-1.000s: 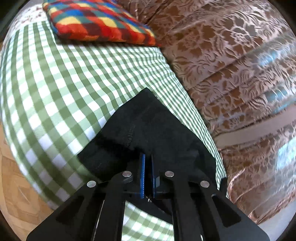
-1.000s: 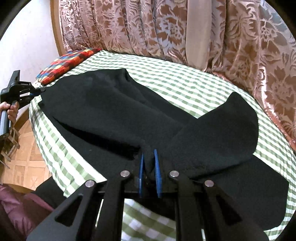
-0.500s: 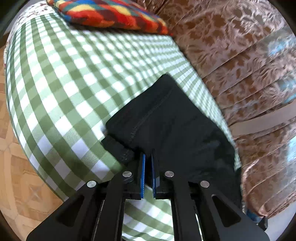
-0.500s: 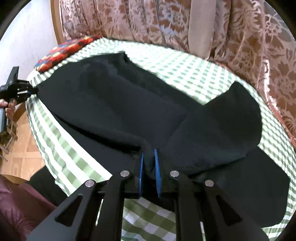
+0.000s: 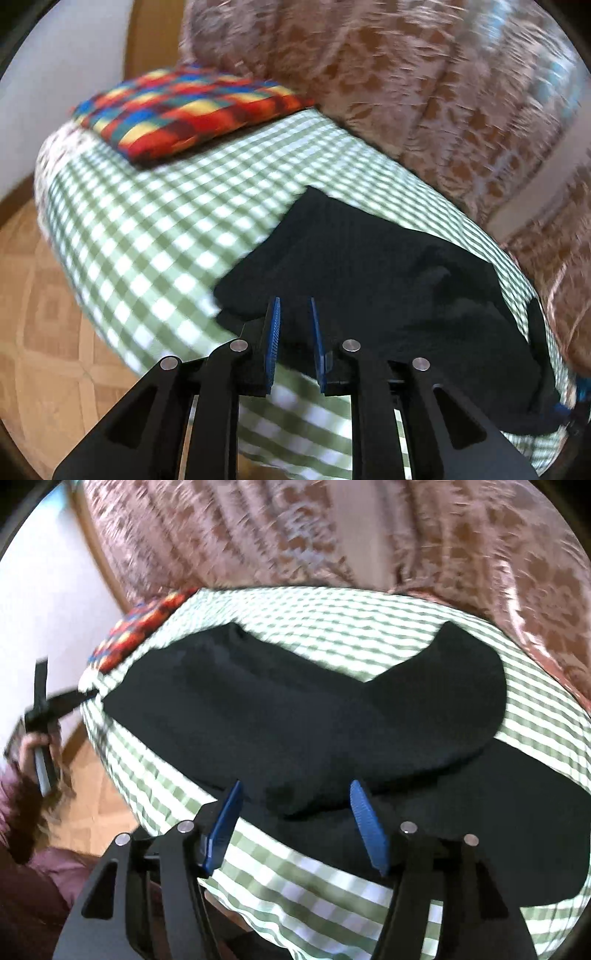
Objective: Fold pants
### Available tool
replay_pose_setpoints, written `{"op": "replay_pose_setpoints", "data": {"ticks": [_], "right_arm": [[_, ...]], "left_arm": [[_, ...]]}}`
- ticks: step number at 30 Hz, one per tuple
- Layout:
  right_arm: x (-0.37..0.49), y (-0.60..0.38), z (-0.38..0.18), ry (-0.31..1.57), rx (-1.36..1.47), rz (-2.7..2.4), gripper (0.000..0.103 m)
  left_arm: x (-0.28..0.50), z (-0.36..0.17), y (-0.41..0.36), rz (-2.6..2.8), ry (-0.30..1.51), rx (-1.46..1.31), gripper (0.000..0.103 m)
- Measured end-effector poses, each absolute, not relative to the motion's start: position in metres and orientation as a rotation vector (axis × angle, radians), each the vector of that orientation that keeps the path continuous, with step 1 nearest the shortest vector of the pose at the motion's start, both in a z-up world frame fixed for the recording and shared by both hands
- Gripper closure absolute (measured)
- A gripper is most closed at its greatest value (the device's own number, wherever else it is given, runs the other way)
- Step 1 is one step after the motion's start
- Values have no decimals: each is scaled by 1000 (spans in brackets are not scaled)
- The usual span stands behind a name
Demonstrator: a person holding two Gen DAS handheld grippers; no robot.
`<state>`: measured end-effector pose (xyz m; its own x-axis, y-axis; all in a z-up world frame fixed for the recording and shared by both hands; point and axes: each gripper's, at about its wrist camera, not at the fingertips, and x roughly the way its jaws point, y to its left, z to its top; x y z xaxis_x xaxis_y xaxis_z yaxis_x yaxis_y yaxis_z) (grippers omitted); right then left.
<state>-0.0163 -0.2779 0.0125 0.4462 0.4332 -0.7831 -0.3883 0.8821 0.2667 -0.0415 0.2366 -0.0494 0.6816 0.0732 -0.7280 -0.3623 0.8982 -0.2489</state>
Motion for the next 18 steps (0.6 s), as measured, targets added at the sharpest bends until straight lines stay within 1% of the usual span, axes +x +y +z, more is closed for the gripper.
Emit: {"op": "replay_pose_setpoints", "data": {"ticks": [1, 3, 4, 9, 12, 13, 14, 15, 16, 18], "right_arm": [[-13, -287, 17, 974, 80, 489, 34], [-5, -300, 22, 964, 132, 452, 28], [1, -305, 24, 962, 157, 426, 22], [44, -324, 24, 959, 299, 292, 3], [77, -332, 22, 976, 370, 245, 2], [85, -334, 21, 979, 374, 230, 2], [100, -335, 19, 986, 364, 188, 2], [112, -335, 17, 989, 353, 144, 2], [126, -335, 15, 993, 340, 104, 2], [148, -335, 7, 1017, 308, 49, 2]], "left_arm": [[-39, -48, 225, 230, 784, -364, 88], [-32, -47, 200, 169, 786, -306, 88], [-28, -48, 181, 122, 790, -257, 88], [-12, -59, 114, -79, 817, -155, 88], [-8, -62, 87, -163, 826, -136, 88], [-6, -64, 77, -183, 832, -130, 84], [-5, -66, 71, -204, 839, -128, 74], [-4, -68, 65, -224, 843, -128, 58], [-4, -70, 59, -243, 843, -130, 56], [-2, -73, 50, -280, 857, -118, 56]]}}
